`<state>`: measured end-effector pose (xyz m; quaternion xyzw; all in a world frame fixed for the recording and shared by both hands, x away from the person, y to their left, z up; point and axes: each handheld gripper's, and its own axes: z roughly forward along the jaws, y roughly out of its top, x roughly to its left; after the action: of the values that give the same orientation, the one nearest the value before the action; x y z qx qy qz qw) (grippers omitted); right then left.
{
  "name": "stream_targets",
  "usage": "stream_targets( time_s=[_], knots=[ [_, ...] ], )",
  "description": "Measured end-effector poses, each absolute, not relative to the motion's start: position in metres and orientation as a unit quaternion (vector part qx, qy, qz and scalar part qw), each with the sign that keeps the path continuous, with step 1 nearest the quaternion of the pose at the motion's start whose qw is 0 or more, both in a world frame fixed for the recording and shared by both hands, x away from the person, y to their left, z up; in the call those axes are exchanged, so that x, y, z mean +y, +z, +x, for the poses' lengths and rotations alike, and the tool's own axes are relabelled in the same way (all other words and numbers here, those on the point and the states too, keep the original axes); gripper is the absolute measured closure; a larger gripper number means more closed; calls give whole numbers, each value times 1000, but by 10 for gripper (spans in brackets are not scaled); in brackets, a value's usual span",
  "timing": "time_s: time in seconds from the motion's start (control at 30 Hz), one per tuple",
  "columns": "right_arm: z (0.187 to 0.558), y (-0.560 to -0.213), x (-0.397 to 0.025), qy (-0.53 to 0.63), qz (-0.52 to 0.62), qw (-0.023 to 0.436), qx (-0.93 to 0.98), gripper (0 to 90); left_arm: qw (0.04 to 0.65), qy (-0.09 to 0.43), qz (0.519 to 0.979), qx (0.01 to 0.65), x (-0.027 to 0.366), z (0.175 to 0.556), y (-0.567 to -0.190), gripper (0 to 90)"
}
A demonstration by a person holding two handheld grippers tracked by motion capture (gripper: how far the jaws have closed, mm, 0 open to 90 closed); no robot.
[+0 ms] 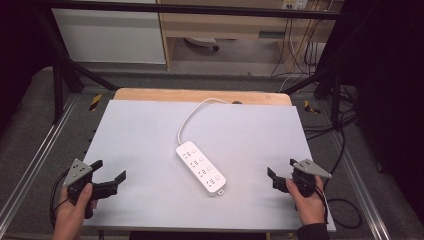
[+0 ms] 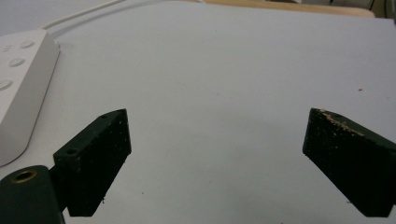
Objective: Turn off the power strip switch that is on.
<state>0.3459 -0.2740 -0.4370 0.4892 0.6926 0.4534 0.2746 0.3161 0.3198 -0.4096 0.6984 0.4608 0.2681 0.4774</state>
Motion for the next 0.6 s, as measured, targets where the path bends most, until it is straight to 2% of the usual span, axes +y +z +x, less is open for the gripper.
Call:
stream_targets(
  time_s=[0.6],
  knots=[
    [346,-419,-255,496,466,251,688,34,476,267,701,460,320,317,-411,58]
  ],
)
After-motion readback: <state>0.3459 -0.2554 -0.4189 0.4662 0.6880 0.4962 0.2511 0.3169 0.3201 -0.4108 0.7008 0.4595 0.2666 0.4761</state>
